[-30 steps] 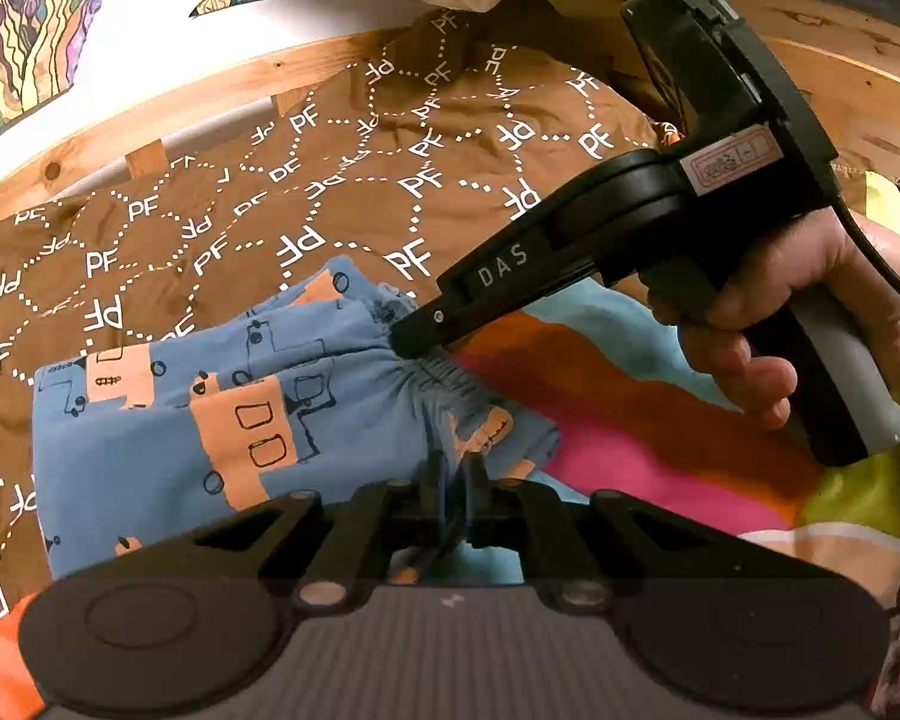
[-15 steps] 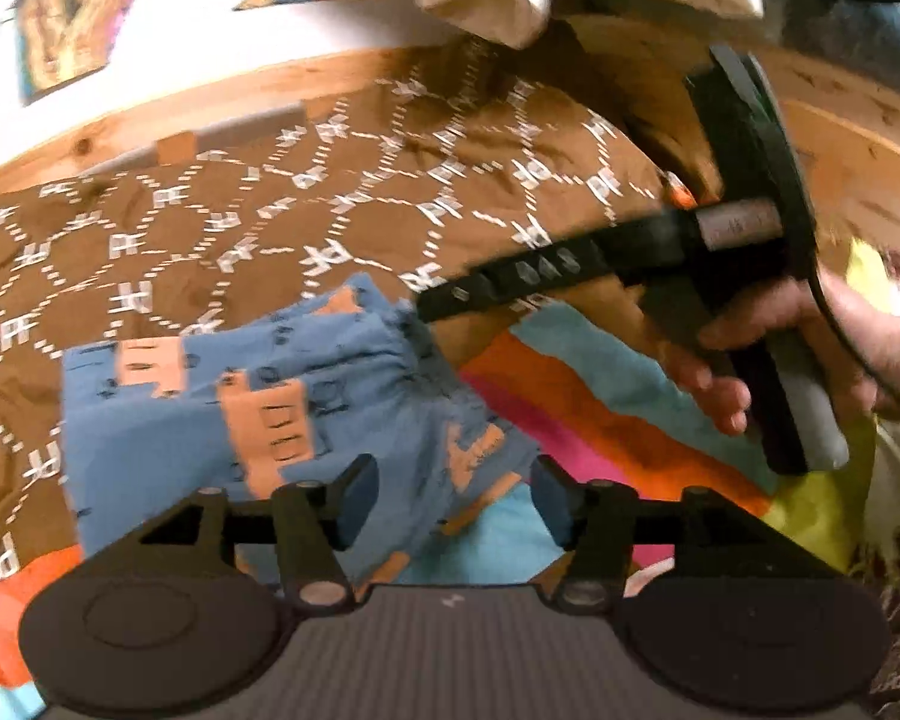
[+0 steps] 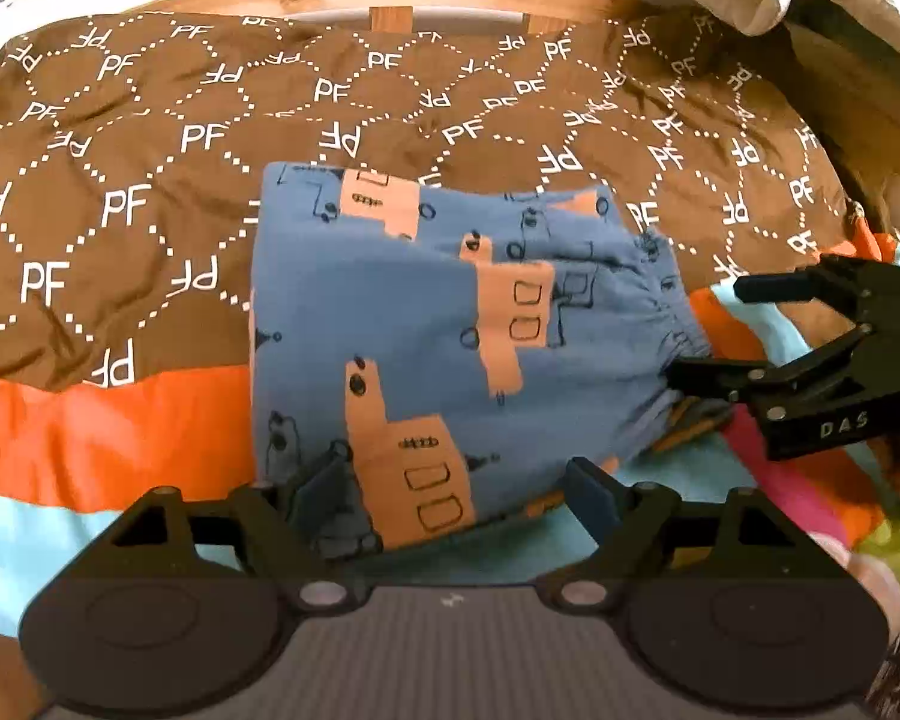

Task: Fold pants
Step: 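Open both grippers and release the folded pants onto the bed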

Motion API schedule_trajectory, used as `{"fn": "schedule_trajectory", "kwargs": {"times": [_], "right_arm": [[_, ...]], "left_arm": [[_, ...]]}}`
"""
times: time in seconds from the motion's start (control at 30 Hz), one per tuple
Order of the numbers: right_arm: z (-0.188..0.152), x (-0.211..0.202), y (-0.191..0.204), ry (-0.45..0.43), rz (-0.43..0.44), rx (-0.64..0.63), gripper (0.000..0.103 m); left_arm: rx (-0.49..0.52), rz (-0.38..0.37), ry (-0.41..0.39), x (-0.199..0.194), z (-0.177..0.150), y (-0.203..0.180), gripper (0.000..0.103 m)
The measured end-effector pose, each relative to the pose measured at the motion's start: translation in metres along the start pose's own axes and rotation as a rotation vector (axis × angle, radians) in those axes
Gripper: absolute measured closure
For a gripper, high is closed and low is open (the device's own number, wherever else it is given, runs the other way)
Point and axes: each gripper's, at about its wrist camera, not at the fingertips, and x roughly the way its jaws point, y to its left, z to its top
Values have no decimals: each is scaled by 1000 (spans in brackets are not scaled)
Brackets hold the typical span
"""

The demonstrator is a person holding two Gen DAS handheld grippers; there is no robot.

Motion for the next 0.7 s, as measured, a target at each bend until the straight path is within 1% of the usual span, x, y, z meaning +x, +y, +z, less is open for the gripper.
{"fn": "schedule_trajectory", "kwargs": {"times": [0.07,0.13,0.23,0.3,0.33,0.43,0.57,0.7], "right_arm": [[0,-2,1,3,-5,-22,1],[-1,-7,-3,-19,2,-27,1],[2,-16,-8,-72,4,-2,1],[4,-22,-10,-117,-11,24,1],[4,-25,-11,-138,-18,38,1],[6,-26,-10,-189,-68,64,1],[7,-20,-12,-215,-168,82,1],[15,-11,-16,-243,-230,104,1]], "left_arm": [[27,4,-3,-2,-3,-2,16],[43,6,-6,-4,-4,-3,16],[19,-4,-10,-9,-5,0,13],[-1,-2,-9,-12,-5,4,8],[-9,4,-6,-14,-5,5,7],[-30,20,-11,-21,-1,13,6],[-79,35,-35,-27,8,25,3],[-77,69,-75,-25,27,29,1]]}}
